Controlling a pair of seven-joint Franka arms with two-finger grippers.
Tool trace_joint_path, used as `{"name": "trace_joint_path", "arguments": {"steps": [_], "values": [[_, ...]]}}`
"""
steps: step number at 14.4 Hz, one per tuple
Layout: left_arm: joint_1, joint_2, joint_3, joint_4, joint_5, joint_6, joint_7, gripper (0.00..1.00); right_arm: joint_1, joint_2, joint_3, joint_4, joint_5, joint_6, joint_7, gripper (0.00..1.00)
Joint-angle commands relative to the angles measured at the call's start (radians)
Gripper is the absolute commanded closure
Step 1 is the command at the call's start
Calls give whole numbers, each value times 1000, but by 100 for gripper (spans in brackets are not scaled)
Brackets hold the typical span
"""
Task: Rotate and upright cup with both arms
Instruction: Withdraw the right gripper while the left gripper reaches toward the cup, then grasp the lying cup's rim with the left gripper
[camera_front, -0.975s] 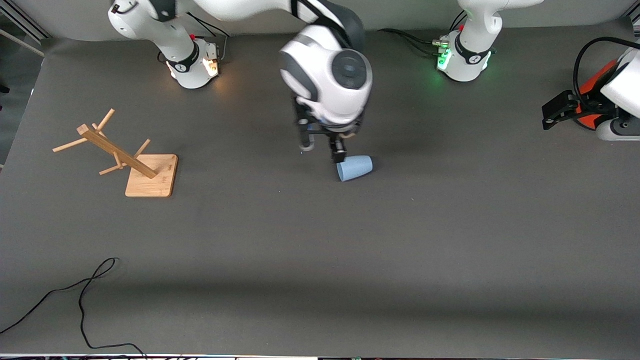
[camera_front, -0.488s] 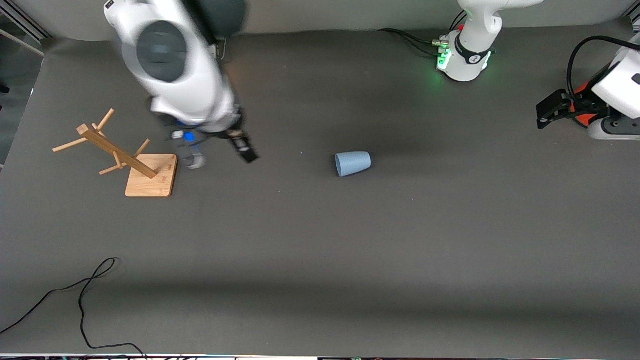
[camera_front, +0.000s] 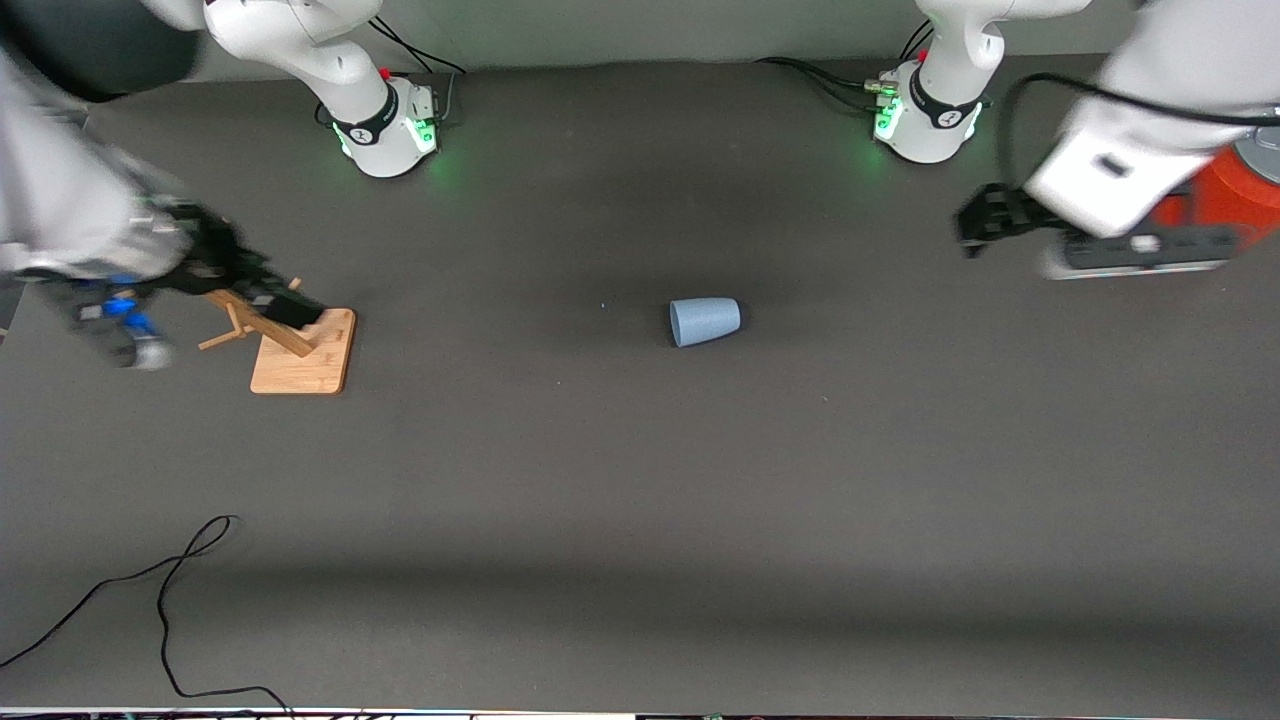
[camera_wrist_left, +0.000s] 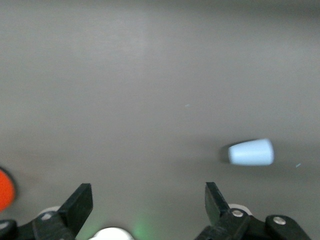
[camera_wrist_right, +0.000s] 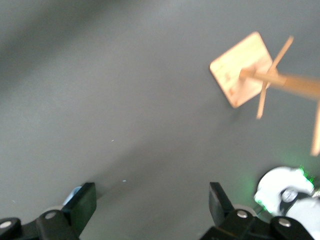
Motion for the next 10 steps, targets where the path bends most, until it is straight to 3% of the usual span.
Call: {"name": "trace_joint_path", "arguments": {"steps": [1, 3, 6, 10], "values": [[-99, 83, -39, 26, 28, 83, -196, 0, -137, -97, 66, -135, 3, 73, -238, 0], [-213, 145, -42, 32, 37, 141, -313, 0, -211, -126, 102, -179, -49, 127, -398, 0], [-390, 259, -44, 47, 153, 181, -517, 0, -249, -147, 113, -216, -111, 205, -623, 0], [-597, 521, -39, 208, 323, 235, -734, 0, -260, -137, 104, -215, -145, 251, -765, 0]]}}
